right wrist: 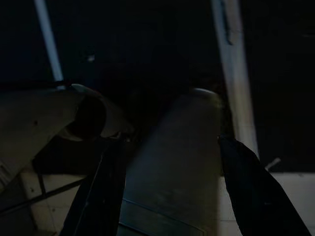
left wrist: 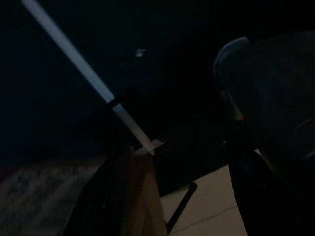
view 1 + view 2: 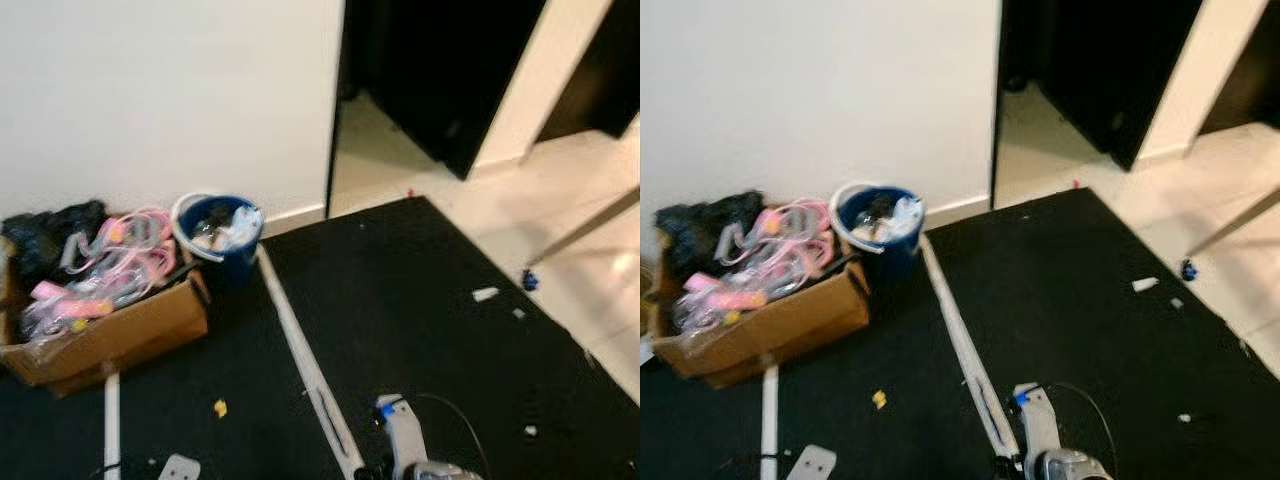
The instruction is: Picking trash to rubbish bin
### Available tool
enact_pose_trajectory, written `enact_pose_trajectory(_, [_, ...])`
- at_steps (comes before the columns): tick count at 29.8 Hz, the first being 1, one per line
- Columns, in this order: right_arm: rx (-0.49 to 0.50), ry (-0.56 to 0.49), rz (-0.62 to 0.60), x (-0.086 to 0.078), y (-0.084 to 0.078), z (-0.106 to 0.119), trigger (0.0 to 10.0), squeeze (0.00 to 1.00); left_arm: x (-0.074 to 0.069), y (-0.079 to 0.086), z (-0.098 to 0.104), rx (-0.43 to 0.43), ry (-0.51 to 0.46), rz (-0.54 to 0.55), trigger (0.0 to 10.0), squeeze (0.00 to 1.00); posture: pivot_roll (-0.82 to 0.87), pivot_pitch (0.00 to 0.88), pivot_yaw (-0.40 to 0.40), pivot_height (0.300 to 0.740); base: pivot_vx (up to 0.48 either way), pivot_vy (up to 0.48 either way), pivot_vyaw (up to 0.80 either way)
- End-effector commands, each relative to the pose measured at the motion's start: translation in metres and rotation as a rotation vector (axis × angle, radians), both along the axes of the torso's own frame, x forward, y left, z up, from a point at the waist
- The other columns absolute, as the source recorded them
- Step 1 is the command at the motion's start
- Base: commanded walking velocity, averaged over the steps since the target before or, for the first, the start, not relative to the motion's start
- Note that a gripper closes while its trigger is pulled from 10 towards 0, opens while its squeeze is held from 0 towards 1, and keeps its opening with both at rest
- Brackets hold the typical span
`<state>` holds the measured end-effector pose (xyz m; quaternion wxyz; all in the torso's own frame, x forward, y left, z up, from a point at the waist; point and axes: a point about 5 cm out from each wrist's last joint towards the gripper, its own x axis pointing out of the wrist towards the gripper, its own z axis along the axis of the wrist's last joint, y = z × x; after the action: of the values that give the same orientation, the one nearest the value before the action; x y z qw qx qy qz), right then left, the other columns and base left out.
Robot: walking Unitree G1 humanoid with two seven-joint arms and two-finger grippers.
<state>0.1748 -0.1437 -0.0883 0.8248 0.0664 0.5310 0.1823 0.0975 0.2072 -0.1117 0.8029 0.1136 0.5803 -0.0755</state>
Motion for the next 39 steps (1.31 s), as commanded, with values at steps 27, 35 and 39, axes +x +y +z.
enact_pose_trajectory(27, [-0.001, 0.009, 0.008, -0.0015, 0.0027, -0.0008, 10.0, 0.00, -0.0058, -0.0137, -0.0032, -0.036, 0.026, -0.072, 10.0, 0.00, 0.13, 0.020, -0.031, 0.740, 0.000, 0.000, -0.77])
enact_pose_trajectory(35, [-0.008, 0.011, 0.021, -0.0020, 0.0025, -0.0010, 10.0, 0.00, -0.0041, -0.0138, -0.0026, -0.040, 0.013, -0.084, 10.0, 0.00, 0.13, 0.015, -0.036, 0.740, 0.000, 0.000, -0.77])
enact_pose_trajectory(39, [-0.008, 0.011, 0.024, -0.0024, 0.0027, -0.0012, 10.0, 0.00, -0.0035, -0.0145, -0.0025, -0.046, 0.008, -0.086, 10.0, 0.00, 0.13, 0.011, -0.036, 0.740, 0.000, 0.000, -0.77])
